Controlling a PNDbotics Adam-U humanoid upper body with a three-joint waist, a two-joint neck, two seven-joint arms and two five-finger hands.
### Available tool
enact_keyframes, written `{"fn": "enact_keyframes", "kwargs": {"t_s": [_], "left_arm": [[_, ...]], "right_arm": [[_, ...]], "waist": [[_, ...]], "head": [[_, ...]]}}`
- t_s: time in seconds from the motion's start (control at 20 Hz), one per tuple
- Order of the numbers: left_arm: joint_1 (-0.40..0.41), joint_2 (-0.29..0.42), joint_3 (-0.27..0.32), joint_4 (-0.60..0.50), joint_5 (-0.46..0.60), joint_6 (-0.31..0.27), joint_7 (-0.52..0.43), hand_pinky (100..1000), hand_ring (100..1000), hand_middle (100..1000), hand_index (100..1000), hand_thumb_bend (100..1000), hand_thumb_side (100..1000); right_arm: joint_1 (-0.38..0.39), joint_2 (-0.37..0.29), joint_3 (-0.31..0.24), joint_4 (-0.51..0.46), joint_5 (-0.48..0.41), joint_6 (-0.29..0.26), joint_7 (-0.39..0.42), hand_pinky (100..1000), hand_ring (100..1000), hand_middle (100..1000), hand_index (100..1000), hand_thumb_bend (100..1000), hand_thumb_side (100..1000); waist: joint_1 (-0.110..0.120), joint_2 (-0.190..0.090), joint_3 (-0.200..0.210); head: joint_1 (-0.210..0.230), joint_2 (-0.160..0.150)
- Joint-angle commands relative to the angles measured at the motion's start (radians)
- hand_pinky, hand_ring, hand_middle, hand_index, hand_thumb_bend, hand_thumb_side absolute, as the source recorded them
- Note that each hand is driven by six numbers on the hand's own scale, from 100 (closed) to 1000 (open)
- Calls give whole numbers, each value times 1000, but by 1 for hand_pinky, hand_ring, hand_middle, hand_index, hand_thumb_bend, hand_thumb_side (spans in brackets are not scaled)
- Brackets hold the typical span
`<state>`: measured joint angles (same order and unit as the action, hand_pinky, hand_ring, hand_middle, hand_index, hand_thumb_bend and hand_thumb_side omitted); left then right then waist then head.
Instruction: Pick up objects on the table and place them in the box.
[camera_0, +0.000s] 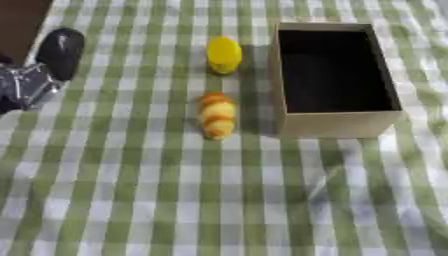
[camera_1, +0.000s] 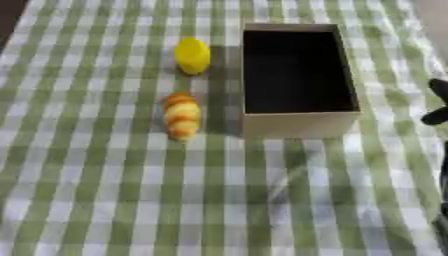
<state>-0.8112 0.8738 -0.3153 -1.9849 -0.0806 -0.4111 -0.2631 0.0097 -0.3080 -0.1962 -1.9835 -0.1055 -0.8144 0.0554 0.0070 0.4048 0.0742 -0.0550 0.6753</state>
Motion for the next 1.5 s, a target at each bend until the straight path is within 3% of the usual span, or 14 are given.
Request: {"fn": "enact_keyframes", "kwargs": {"t_s": [0.05, 0.4, 0.95, 1.05, 1.3, 1.5], "left_arm": [[-32, 41, -29, -15, -42, 4, -72, 804, 702, 744, 895, 100, 401], [-55, 36, -85, -15, -109, 49, -183, 806, 730, 756, 900, 100, 474], [-77, 5, -144, 12, -209, 125, -252, 807, 743, 758, 866, 100, 536], [-95, -12, -156, 32, -223, 127, -265, 807, 747, 762, 881, 100, 527], [-140, -54, -191, 101, -273, 107, -320, 820, 777, 781, 902, 100, 325], [-154, -76, -215, 149, -331, 87, -386, 825, 797, 785, 893, 184, 337]], "right_arm": [[-1, -30, -1, -17, 6, 1, -5, 916, 840, 524, 758, 100, 531], [-4, -28, 4, -17, 5, 17, 0, 917, 838, 519, 757, 100, 531], [-6, -30, 12, -17, -2, 35, 12, 918, 837, 516, 757, 100, 530], [-5, -30, 12, -17, -3, 38, 13, 918, 837, 515, 757, 100, 530], [-5, -29, 14, -17, -5, 45, 17, 919, 837, 513, 756, 100, 530], [-7, -25, 17, -17, -4, 56, 21, 921, 835, 508, 755, 100, 530]], "waist": [[3, -25, -1], [8, -24, -3], [13, -28, -3], [13, -30, -3], [15, -31, -2], [19, -31, -5]], "head": [[2, 2], [2, 8], [-2, 11], [-1, 13], [0, 17], [2, 21]]}}
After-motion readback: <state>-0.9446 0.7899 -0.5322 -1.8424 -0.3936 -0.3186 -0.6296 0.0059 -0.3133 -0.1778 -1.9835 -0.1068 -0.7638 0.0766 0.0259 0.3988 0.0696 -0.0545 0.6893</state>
